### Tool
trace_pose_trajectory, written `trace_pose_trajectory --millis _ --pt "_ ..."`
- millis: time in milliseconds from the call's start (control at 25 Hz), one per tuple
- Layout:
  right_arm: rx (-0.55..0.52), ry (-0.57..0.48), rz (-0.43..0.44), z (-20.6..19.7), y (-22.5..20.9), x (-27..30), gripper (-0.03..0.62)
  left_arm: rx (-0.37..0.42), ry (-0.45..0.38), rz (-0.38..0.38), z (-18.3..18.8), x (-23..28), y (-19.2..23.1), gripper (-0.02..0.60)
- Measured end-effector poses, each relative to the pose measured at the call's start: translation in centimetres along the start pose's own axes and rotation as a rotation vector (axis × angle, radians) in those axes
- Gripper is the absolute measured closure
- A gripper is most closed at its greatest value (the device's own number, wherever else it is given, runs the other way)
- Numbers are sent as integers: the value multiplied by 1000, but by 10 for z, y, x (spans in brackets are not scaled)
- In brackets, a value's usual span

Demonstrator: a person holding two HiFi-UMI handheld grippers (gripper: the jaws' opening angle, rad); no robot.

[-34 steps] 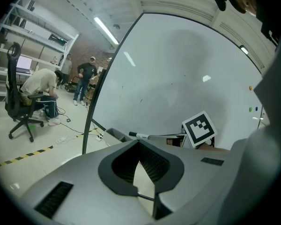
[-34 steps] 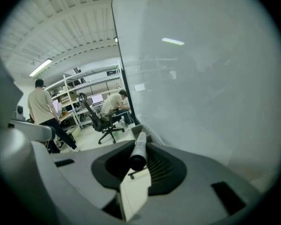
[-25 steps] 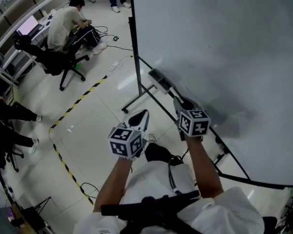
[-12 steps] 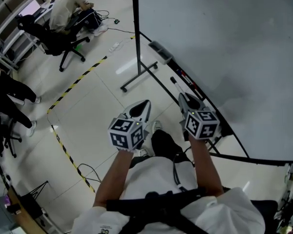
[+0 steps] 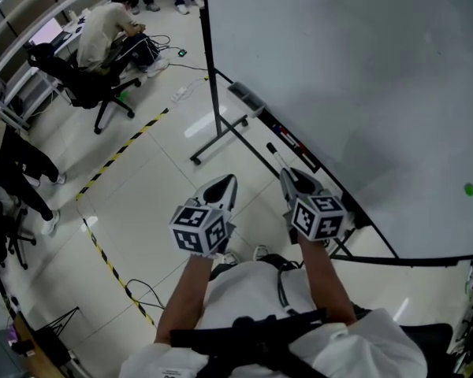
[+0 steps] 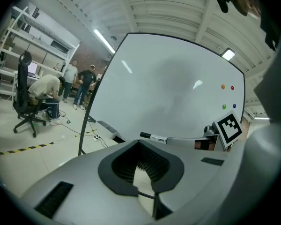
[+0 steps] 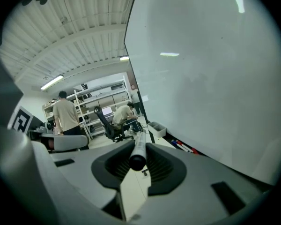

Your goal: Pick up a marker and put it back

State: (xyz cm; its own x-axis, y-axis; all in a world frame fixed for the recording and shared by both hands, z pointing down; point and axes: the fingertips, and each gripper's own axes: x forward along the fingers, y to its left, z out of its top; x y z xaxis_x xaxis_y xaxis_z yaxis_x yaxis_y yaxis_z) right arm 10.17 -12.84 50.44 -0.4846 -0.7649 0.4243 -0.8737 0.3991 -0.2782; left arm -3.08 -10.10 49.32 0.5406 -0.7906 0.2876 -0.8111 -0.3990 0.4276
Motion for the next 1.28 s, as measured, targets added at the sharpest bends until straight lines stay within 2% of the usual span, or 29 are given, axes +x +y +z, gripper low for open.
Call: trace_pose_trajectory --millis 560,1280 --pt "-9 3 29 5 0 -5 511 29 -20 28 5 1 -4 583" --pt "0 -14 13 12 -7 -3 511 3 -9 9 7 9 -5 584"
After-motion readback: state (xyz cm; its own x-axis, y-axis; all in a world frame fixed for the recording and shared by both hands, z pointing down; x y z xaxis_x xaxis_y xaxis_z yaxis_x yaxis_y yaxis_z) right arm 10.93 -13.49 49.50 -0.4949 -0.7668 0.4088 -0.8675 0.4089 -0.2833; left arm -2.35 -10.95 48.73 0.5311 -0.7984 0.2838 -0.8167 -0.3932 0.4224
